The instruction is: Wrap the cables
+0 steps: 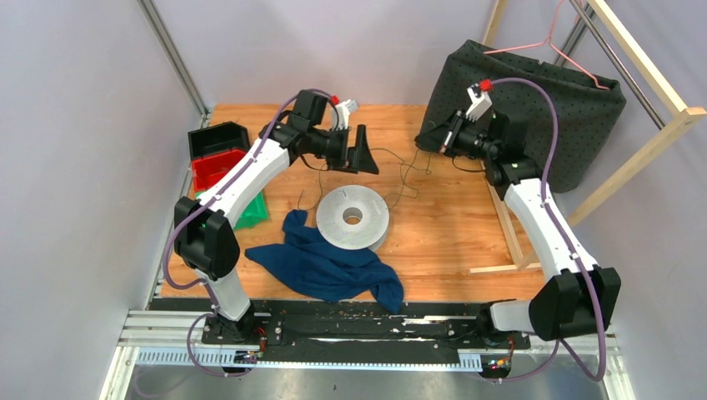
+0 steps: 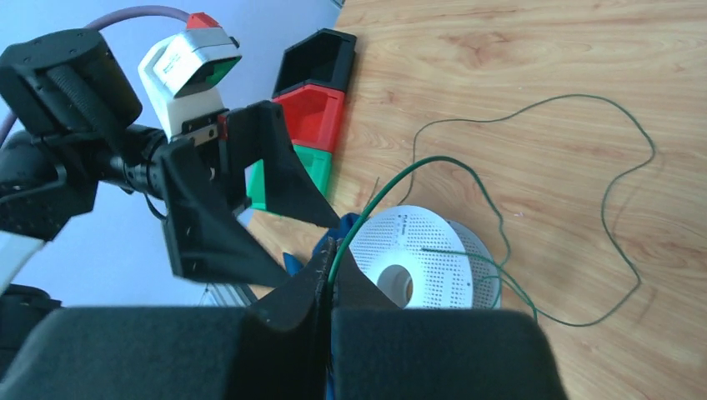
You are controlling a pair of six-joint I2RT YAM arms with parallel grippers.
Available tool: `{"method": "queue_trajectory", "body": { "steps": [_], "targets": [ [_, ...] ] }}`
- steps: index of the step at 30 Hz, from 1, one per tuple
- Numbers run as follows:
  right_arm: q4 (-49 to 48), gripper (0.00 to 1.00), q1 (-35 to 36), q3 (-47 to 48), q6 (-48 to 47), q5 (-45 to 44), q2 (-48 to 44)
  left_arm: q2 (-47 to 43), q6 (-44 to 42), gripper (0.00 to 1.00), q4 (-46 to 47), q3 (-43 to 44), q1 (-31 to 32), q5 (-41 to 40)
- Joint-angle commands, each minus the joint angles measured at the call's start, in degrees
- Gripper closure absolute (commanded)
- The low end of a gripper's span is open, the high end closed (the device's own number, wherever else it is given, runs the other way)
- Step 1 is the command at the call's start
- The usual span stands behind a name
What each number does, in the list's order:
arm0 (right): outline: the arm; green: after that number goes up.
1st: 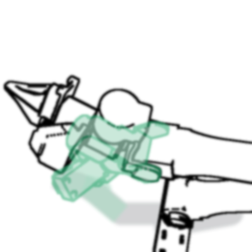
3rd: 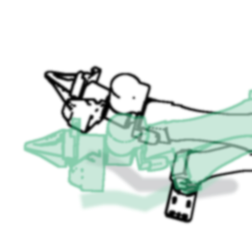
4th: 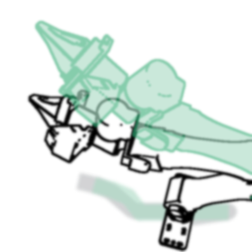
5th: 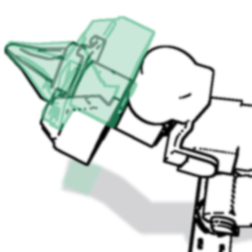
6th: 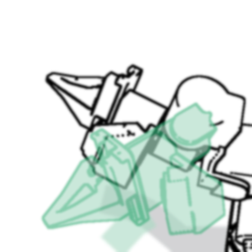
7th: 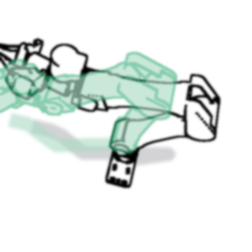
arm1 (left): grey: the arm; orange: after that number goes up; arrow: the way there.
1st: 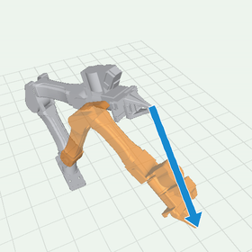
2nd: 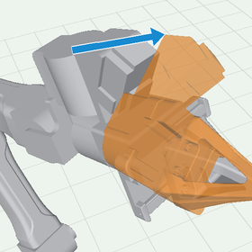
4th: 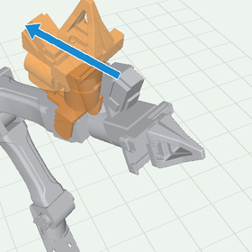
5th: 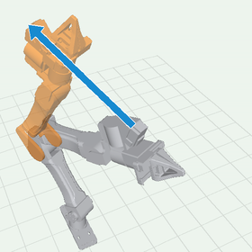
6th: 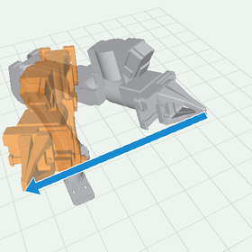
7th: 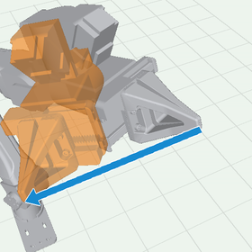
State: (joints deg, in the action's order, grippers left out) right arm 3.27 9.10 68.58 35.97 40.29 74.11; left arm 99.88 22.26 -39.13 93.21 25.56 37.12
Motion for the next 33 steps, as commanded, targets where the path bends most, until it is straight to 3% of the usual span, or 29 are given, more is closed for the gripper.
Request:
{"method": "queue_trajectory", "body": {
  "steps": [1,5,11,16,21,33],
  "targets": [
    [-5.00,0.99,1.26,3.77,6.41,1.89,1.51,-1.17,5.03,0.13,11.78,1.35,2.97,10.06],
    [3.21,0.99,1.52,8.52,10.18,0.01,4.19,-2.58,8.52,0.17,21.94,-1.00,3.76,13.37],
    [17.46,0.99,2.07,16.88,13.90,-1.77,9.27,-4.11,2.38,0.17,26.79,0.94,7.40,6.85],
    [18.88,0.99,2.85,17.98,16.94,-3.34,10.43,-3.22,2.11,0.17,34.50,1.19,10.42,4.60],
    [18.53,0.99,3.39,18.85,18.20,-1.96,11.94,-0.53,1.89,0.18,36.21,2.55,12.47,1.73],
    [15.67,0.99,3.63,19.59,20.55,0.58,13.41,2.40,1.27,0.35,35.94,2.18,14.05,-1.14]
  ]
}}
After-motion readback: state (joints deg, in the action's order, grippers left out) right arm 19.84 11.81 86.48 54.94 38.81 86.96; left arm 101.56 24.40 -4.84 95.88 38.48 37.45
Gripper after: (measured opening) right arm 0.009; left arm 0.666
